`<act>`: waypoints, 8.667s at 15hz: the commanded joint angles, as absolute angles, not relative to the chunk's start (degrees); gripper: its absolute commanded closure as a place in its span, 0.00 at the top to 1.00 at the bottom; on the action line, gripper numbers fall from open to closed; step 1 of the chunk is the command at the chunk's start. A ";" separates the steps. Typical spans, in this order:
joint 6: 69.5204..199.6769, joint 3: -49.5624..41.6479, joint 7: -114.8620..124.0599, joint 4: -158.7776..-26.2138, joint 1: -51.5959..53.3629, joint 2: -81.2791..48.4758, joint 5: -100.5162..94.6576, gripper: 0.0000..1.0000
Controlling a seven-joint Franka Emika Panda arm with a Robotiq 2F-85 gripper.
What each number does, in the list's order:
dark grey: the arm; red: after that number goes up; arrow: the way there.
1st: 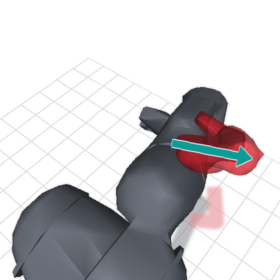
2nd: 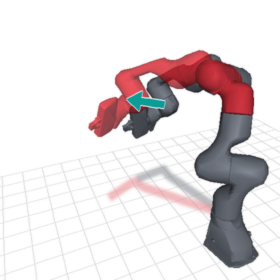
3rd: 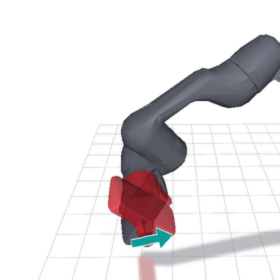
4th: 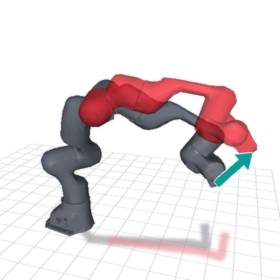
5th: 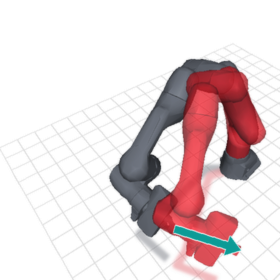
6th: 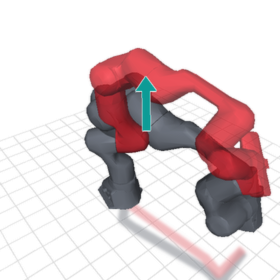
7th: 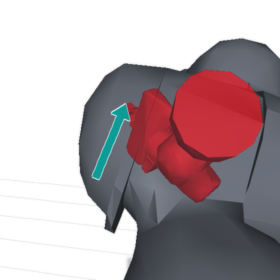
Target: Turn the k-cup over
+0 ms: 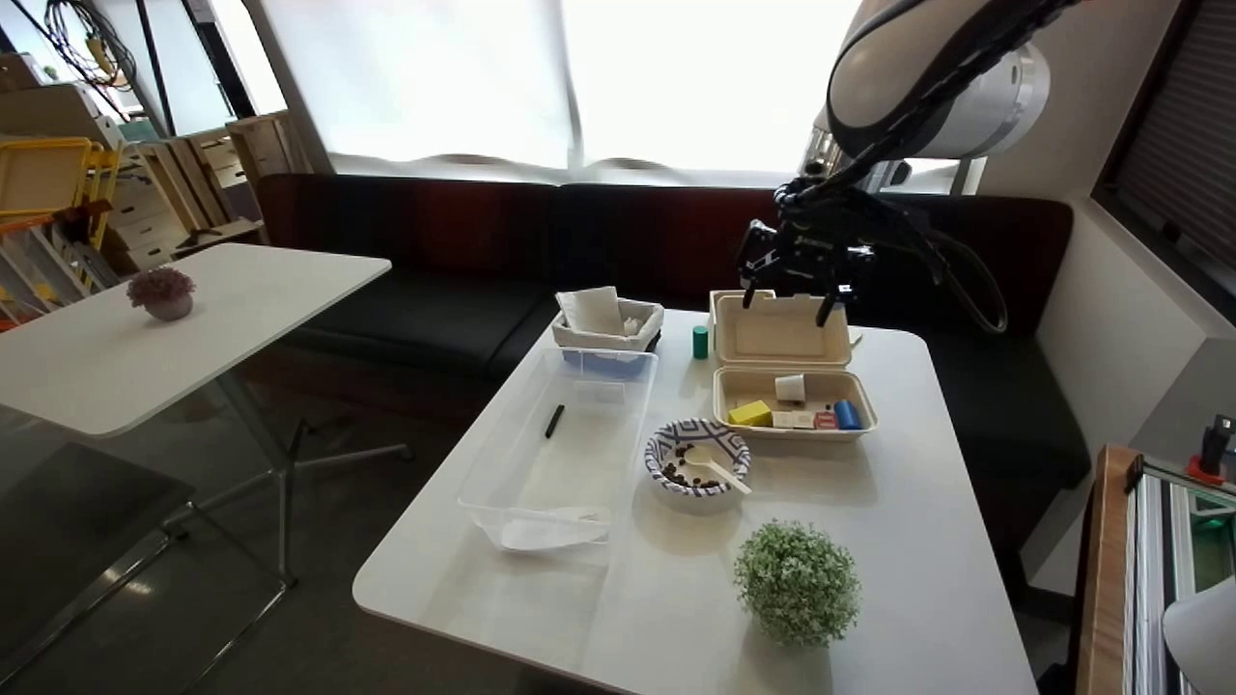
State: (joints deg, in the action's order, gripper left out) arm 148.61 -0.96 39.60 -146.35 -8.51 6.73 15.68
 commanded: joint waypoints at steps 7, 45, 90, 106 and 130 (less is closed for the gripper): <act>146.53 -7.18 65.40 -132.94 -6.56 -10.42 -13.16 1.00; 139.32 -17.13 59.92 -114.43 3.28 -36.66 -17.46 1.00; 131.10 -15.43 48.55 -106.84 1.07 -44.31 -11.63 1.00; 130.78 -14.49 47.19 -107.97 0.28 -42.93 -8.91 1.00; 153.18 2.22 0.41 -125.98 -23.55 -30.89 33.16 1.00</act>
State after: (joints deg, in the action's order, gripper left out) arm 151.60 -0.27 7.00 -124.43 -20.81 -31.43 28.53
